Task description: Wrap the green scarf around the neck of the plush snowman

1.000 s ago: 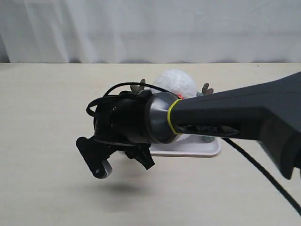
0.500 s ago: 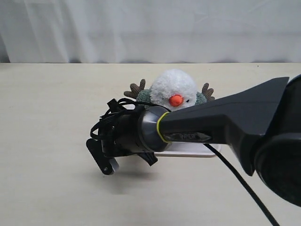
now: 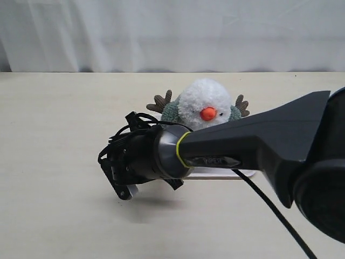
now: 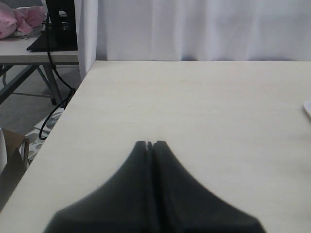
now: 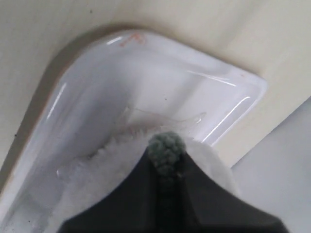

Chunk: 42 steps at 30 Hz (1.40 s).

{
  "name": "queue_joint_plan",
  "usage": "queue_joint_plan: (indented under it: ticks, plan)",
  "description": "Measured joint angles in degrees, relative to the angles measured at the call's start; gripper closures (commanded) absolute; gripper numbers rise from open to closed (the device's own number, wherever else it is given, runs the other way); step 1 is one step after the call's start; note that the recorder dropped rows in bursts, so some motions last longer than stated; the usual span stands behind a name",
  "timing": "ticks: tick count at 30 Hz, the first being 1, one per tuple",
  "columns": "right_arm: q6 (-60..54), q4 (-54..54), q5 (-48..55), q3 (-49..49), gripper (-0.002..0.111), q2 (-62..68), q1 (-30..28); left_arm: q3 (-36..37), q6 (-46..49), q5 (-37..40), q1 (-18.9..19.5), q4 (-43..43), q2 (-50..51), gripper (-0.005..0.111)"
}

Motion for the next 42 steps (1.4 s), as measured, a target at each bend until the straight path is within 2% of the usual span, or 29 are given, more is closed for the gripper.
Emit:
queue_joint_plan:
  ticks: [8,15,21,25,28,31,36,42]
  plan:
    - [4.3,0.2,-0.1,0.0,0.104,-5.1,0.0,0.0,0.0,0.0,0.0,0.0,0.0,0.107]
    - [-0.8,15.6,-1.0,0.0,0.104,-8.6,0.0,0.0,0.0,0.0,0.0,0.0,0.0,0.107]
    - [-6.6,24.7,-0.7,0.0,0.104,-10.5,0.0,0.0,0.0,0.0,0.0,0.0,0.0,0.107]
    - [-7.5,25.2,-1.2,1.5,0.104,-10.5,-1.4,0.0,0.0,0.0,0.0,0.0,0.0,0.107]
    - [-7.8,25.2,-1.6,4.1,0.104,-10.5,-6.0,0.0,0.0,0.0,0.0,0.0,0.0,0.107]
    - [-7.8,26.0,-1.8,4.4,0.104,-10.5,-8.2,0.0,0.0,0.0,0.0,0.0,0.0,0.107]
    - [-12.7,31.2,-4.5,6.7,0.104,-10.5,-8.3,0.0,0.0,0.0,0.0,0.0,0.0,0.107]
    - [-14.5,29.8,-7.0,10.2,0.104,-10.5,-8.4,0.0,0.0,0.0,0.0,0.0,0.0,0.107]
